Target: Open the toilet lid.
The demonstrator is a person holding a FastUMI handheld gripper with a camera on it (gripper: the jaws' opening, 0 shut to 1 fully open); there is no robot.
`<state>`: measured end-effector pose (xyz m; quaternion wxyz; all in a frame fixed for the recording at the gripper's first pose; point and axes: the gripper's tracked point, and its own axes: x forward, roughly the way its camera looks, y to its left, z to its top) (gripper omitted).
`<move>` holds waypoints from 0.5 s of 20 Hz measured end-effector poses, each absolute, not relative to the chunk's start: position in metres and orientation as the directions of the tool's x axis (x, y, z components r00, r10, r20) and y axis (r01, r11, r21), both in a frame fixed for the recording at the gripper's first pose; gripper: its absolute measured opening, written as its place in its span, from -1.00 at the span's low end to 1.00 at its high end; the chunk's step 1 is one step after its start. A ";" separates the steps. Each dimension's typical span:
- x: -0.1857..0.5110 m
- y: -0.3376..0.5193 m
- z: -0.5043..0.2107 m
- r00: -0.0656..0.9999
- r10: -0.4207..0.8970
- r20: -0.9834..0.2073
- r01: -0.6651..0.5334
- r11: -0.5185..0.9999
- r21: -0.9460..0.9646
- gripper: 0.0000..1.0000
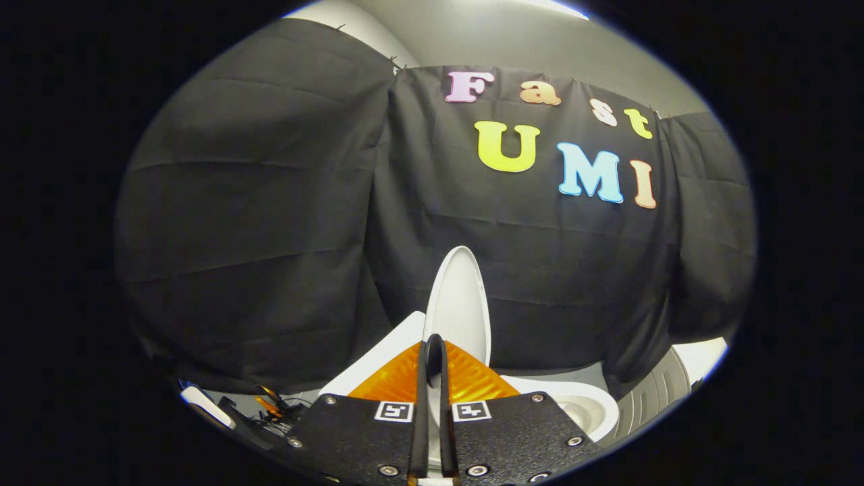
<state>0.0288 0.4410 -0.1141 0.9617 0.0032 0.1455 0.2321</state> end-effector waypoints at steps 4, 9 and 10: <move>0.024 0.434 -0.097 0.822 0.530 -0.208 -0.503 0.848 0.171 -0.57; 0.038 0.396 -0.054 0.843 0.533 -0.074 -0.505 0.831 0.231 0.83; 0.043 0.383 -0.045 0.848 0.527 -0.060 -0.503 0.835 0.222 0.87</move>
